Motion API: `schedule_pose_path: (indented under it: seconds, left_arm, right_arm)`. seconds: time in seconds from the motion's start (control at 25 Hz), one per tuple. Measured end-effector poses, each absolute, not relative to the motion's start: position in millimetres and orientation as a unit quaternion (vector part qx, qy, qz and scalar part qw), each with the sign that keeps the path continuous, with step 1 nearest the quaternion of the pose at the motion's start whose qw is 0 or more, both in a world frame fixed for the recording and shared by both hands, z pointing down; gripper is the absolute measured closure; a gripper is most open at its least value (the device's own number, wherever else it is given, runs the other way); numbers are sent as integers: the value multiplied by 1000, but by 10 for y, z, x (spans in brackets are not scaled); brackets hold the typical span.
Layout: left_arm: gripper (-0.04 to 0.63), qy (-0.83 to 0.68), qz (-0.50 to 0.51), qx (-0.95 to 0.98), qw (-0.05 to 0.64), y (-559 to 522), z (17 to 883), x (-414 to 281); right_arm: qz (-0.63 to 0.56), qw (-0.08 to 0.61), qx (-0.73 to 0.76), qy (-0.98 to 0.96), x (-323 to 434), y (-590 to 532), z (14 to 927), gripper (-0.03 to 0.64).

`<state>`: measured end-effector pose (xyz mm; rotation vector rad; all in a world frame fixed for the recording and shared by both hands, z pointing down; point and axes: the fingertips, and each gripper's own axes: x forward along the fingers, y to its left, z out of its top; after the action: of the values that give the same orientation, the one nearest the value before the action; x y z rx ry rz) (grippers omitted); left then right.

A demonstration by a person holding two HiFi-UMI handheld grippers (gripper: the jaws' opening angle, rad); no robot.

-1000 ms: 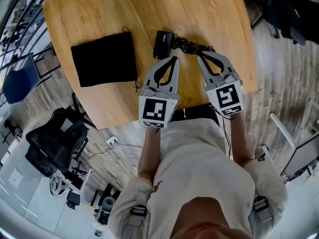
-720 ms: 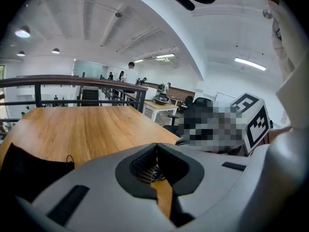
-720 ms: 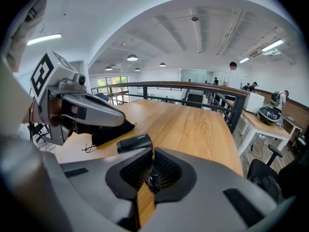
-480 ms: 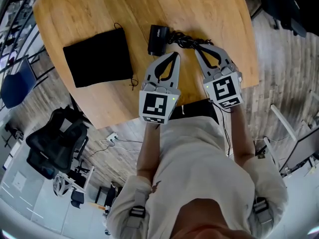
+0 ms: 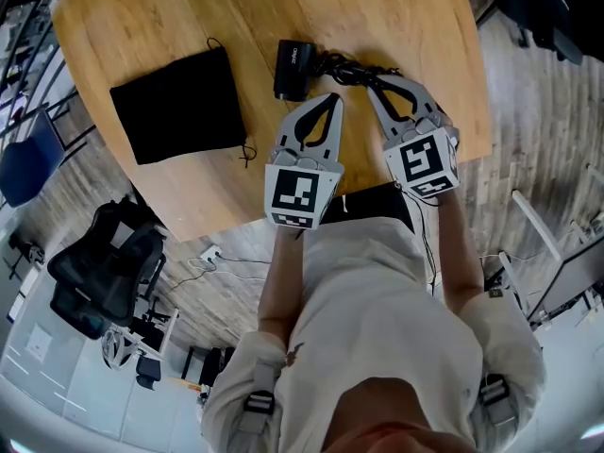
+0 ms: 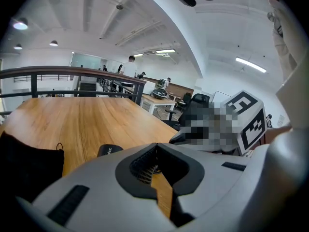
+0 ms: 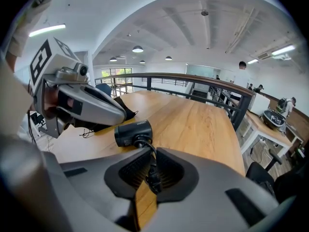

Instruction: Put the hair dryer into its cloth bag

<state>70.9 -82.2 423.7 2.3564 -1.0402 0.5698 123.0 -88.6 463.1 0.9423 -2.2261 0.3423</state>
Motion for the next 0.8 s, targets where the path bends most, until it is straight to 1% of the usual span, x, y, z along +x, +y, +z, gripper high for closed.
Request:
schedule_pose_path:
  seconds: [0.04, 0.08, 0.8]
  left_arm:
    - [575, -382, 210, 865, 250, -822, 4250, 710]
    - [575, -382, 210, 864, 251, -821, 4262, 712]
    - [575, -377, 218, 860, 265, -816, 4444, 779]
  right_arm:
    - [130, 346, 360, -857, 1229, -887, 4647, 559]
    - [127, 349, 357, -857, 1227, -887, 4663, 545]
    - [88, 405, 307, -857, 1183, -886, 4932, 449]
